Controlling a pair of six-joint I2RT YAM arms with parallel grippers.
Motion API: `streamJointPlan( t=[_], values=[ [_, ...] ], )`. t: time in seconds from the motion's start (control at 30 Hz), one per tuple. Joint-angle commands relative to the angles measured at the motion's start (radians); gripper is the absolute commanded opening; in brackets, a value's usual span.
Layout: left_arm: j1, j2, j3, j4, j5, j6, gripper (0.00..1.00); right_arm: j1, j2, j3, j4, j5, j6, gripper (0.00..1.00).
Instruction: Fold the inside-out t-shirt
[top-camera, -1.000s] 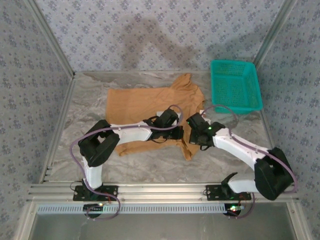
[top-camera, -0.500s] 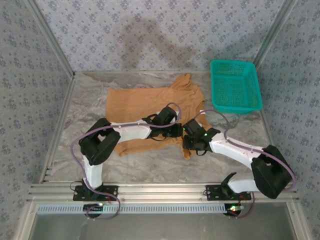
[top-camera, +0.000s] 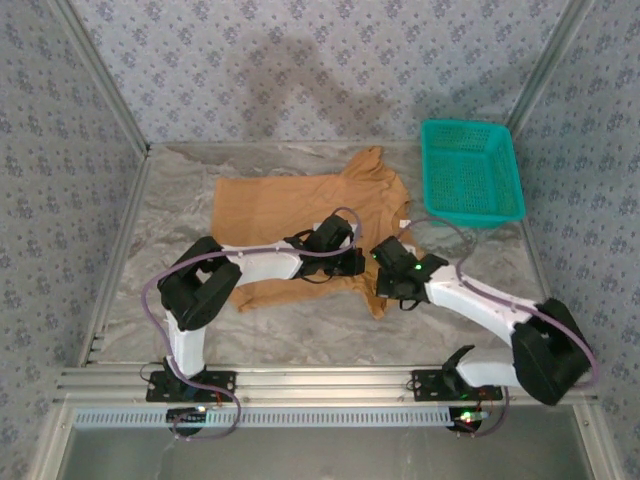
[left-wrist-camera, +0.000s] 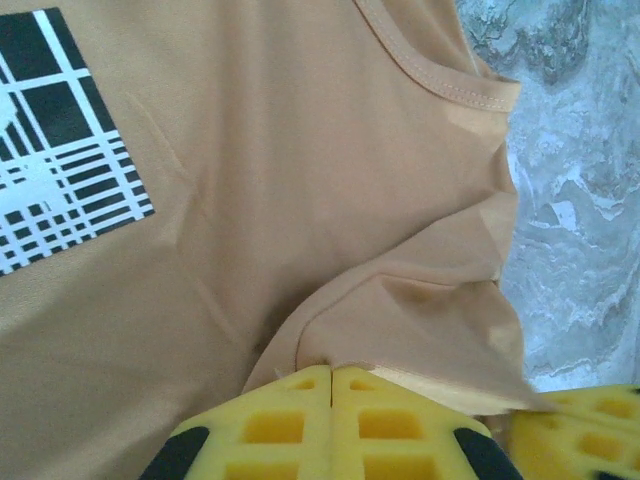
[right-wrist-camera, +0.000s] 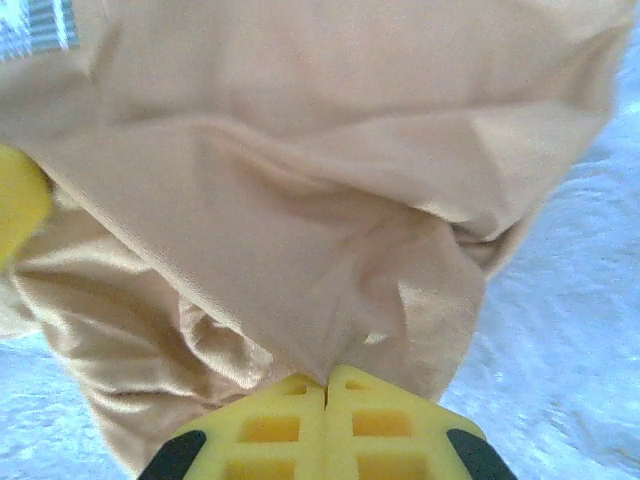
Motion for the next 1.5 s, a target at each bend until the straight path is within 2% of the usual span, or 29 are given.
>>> streamJointPlan(
  t=[0.0, 0.13, 0.3, 0.33, 0.5, 0.6, 0.77, 0.9, 1.07, 1.23, 1.47],
  values=[
    [-0.026, 0.004, 0.016, 0.046, 0.023, -0.029, 0.0, -0.053, -0.107, -0.057, -0.098, 0.029, 0.047, 0.0],
    [-0.059, 0.046, 0.063, 0.055, 0.033, -0.043, 0.0, -0.116, -0.176, -0.16, -0.081, 0.009, 0.092, 0.0],
    [-0.075, 0.094, 0.112, 0.054, 0.04, -0.049, 0.0, -0.147, -0.174, -0.236, -0.076, 0.011, 0.137, 0.02],
    [-0.077, 0.102, 0.117, 0.055, 0.04, -0.049, 0.0, -0.15, -0.17, -0.241, -0.083, 0.014, 0.143, 0.04],
    [-0.077, 0.12, 0.13, 0.053, 0.036, -0.048, 0.0, -0.145, -0.2, -0.192, -0.13, 0.028, 0.122, 0.25],
    [-0.077, 0.121, 0.132, 0.049, 0.035, -0.044, 0.0, -0.114, -0.247, -0.15, -0.172, 0.01, 0.136, 0.25],
    [-0.077, 0.122, 0.13, 0.044, 0.032, -0.039, 0.0, -0.023, -0.283, -0.138, -0.14, -0.024, 0.192, 0.12],
    [-0.077, 0.122, 0.134, 0.037, 0.032, -0.035, 0.0, 0.003, -0.212, -0.155, -0.036, -0.067, 0.217, 0.1],
    [-0.077, 0.114, 0.135, 0.022, 0.029, -0.025, 0.0, -0.013, -0.085, -0.13, 0.013, -0.053, 0.199, 0.08],
    [-0.077, 0.107, 0.131, 0.015, 0.026, -0.021, 0.0, -0.073, -0.022, -0.128, 0.074, -0.052, 0.171, 0.2],
    [-0.077, 0.108, 0.131, 0.014, 0.028, -0.021, 0.0, -0.13, 0.019, -0.123, 0.13, -0.068, 0.135, 0.25]
  ],
)
